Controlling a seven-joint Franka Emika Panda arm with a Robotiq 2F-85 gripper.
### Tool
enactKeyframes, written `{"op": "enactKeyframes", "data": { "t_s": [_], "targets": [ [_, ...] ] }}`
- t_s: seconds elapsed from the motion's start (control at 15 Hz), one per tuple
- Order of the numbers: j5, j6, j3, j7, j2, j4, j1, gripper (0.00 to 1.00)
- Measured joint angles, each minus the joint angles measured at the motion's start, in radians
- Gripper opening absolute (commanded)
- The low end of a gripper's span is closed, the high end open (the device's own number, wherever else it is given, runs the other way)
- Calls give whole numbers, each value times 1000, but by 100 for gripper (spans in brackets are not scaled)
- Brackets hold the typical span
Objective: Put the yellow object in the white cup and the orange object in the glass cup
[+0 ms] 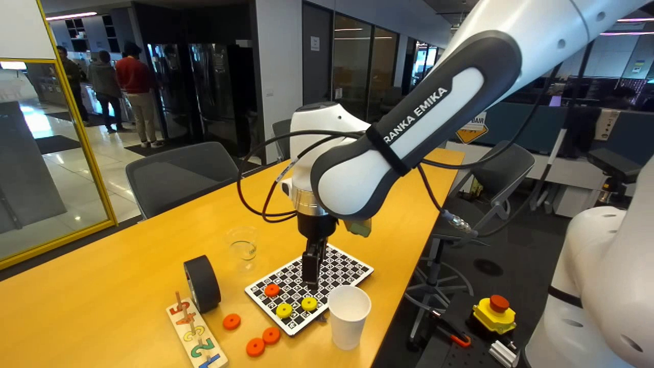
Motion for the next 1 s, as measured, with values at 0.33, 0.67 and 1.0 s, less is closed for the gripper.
{"op": "enactKeyframes", "data": {
  "t_s": [0.33,0.67,1.0],
  "targets": [
    [-1,52,6,-4,131,51,0,100],
    [-1,107,6,-7,202,53,-6,100],
    [-1,152,5,-22,260,54,-19,100]
  ]
}}
